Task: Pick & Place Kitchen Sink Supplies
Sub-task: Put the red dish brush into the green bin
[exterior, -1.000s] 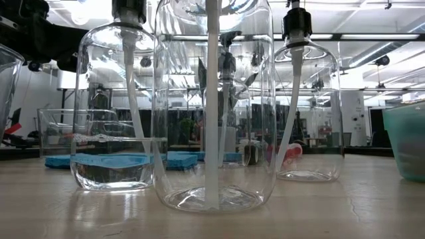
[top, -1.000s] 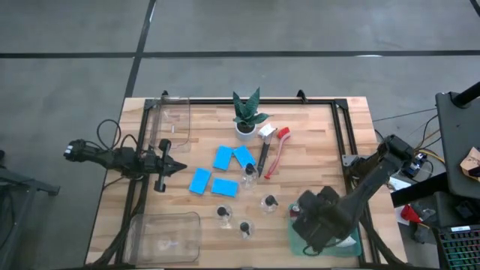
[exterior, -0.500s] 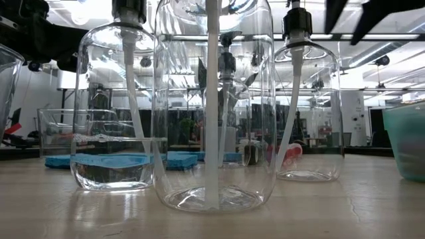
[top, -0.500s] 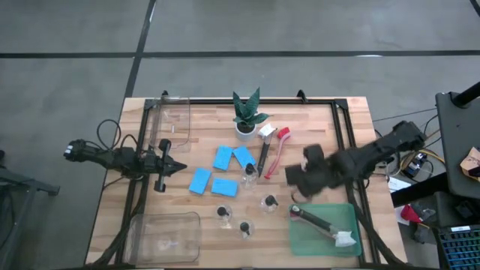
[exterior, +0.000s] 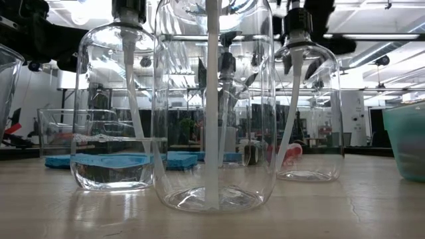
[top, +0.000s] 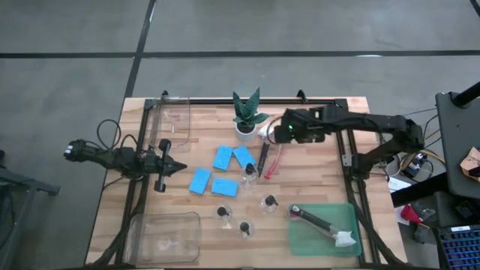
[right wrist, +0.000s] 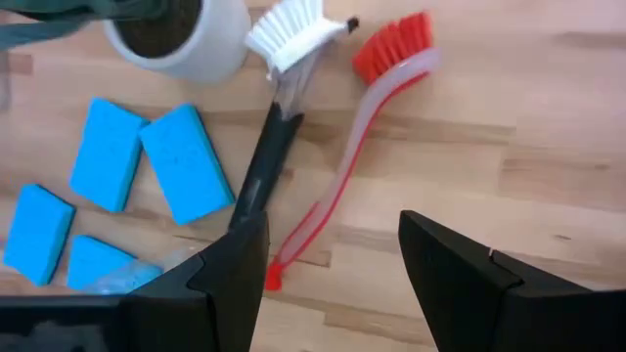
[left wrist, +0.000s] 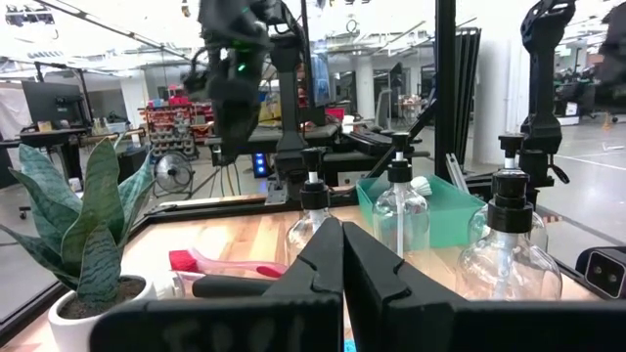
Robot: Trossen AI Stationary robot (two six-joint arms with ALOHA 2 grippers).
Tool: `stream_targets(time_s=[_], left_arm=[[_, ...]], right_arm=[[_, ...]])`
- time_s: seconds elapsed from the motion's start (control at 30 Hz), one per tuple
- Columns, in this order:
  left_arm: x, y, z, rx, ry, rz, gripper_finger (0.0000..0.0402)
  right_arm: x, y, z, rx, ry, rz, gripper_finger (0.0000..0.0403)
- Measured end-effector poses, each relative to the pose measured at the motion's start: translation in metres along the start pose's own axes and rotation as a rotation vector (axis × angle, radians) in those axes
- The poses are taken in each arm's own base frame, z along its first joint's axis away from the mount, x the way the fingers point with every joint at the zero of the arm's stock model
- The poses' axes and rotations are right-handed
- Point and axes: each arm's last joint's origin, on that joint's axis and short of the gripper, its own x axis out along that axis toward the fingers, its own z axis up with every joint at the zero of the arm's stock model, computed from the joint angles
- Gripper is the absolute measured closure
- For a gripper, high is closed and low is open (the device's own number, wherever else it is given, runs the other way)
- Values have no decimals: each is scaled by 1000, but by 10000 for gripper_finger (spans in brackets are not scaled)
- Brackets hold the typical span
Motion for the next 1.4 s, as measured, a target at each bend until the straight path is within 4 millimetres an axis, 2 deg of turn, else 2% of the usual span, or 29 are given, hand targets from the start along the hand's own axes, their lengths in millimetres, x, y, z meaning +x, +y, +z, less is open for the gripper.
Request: stream_targets(time_s=[0.2, 0.47, 0.67, 0.87, 1.4], left_arm=[[0, 0, 0, 0, 0, 0, 401], [0, 0, 0, 0, 0, 0, 401], [0, 0, 0, 0, 0, 0, 401], [0, 0, 0, 0, 0, 0, 401], [0, 0, 0, 0, 0, 0, 401]], right_arm=[[42, 8, 16, -9, 105, -35, 179], [98, 14, 16, -47, 277, -148, 179], [132, 18, 19, -87, 329, -169, 190], [152, 17, 21, -95, 362, -191, 206], [180, -1, 31, -138, 314, -260, 236]])
